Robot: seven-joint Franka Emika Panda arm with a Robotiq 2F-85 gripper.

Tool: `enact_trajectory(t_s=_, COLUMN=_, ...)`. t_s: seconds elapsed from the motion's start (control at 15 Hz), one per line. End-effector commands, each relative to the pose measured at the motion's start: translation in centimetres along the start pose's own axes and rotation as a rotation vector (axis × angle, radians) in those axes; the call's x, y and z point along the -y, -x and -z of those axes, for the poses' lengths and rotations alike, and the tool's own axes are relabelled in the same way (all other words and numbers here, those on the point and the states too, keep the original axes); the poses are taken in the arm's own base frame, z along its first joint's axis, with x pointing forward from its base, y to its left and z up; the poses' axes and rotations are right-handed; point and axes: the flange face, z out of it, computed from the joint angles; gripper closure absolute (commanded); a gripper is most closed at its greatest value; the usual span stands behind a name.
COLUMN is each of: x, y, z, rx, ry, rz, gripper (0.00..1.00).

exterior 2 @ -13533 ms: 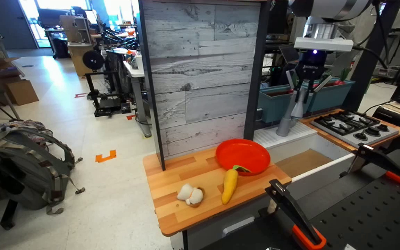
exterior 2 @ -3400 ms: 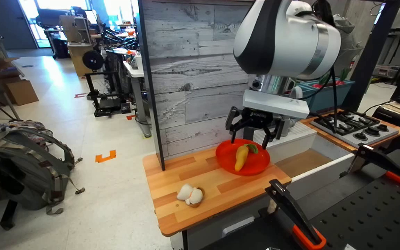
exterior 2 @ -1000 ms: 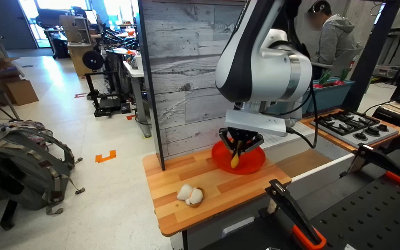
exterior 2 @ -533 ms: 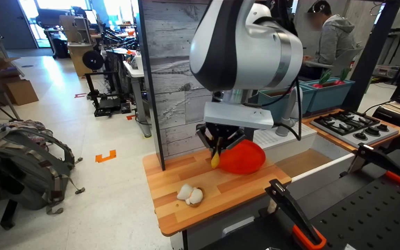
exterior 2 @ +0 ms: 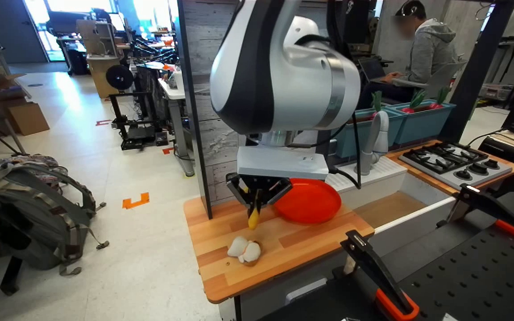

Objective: Slide the spout to the right, then put the stuffed carrot on the plate then back on the counter

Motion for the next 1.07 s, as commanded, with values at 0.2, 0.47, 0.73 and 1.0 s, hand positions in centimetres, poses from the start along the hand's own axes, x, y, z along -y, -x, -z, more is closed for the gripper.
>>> enact_trajectory(t_s=0.2, x=-1.0, y=-3.2, z=-2.7, rx=0.004, ry=0.008, rz=-0.004, gripper=0.98)
enact_trajectory(t_s=0.47, x=-1.3, y=-3.9, z=-4.1, rx=-0.01, ry=0.017, rz=0.001, gripper=0.59)
enact_trajectory(t_s=0.73, x=-1.2, y=-3.7, z=-4.5, rx=-0.005, ry=0.008, rz=0.019, gripper=0.3)
enact_trajectory(t_s=1.0, x=-1.3, y=-3.2, z=-3.3, rx=-0.026, ry=-0.009, rz=0.027, gripper=0.01)
